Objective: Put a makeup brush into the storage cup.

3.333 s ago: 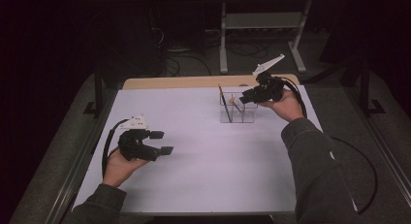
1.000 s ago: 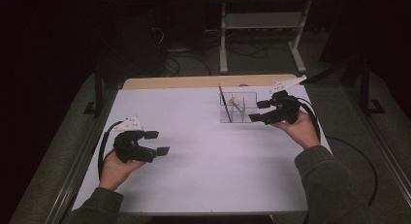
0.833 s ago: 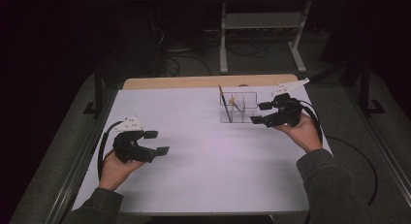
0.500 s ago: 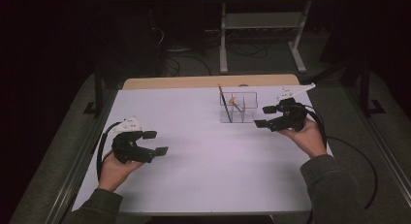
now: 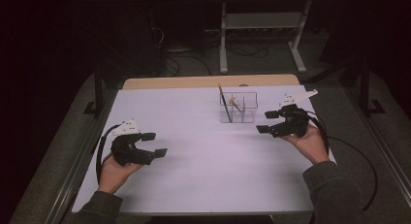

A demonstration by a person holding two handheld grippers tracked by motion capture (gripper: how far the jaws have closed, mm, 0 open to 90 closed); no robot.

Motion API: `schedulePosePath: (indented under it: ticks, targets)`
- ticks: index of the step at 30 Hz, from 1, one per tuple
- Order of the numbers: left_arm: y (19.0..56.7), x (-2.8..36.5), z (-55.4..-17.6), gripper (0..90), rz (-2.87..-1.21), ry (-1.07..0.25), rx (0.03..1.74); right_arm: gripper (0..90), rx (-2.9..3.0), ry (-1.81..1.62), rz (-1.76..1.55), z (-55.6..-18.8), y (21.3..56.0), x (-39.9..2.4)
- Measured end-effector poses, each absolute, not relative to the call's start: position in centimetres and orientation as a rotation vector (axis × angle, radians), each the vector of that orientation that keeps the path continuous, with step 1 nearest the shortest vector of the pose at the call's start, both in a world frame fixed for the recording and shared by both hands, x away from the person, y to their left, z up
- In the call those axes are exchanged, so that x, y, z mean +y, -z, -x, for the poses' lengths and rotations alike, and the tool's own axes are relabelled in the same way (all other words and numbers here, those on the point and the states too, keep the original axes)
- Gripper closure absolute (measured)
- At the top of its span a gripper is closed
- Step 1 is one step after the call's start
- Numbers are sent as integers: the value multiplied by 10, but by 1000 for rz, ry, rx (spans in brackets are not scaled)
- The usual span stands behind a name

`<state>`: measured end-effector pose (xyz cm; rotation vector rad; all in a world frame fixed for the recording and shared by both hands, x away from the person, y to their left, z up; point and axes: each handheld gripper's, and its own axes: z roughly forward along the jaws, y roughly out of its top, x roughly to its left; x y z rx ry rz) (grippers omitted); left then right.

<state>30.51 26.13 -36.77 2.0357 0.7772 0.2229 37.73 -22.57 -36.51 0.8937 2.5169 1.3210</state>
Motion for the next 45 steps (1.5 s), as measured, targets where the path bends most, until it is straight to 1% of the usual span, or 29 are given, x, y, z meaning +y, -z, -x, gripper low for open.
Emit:
schedulePosePath:
  ticks: [31, 45]
  targets:
    - [377, 272, -296, 202, -2027, -237, 798, 254, 2488, -1344, -926, -352, 378, -236]
    - [381, 269, -293, 202, -2032, -231, 787, 241, 2490, -1353, -926, -341, 387, -238]
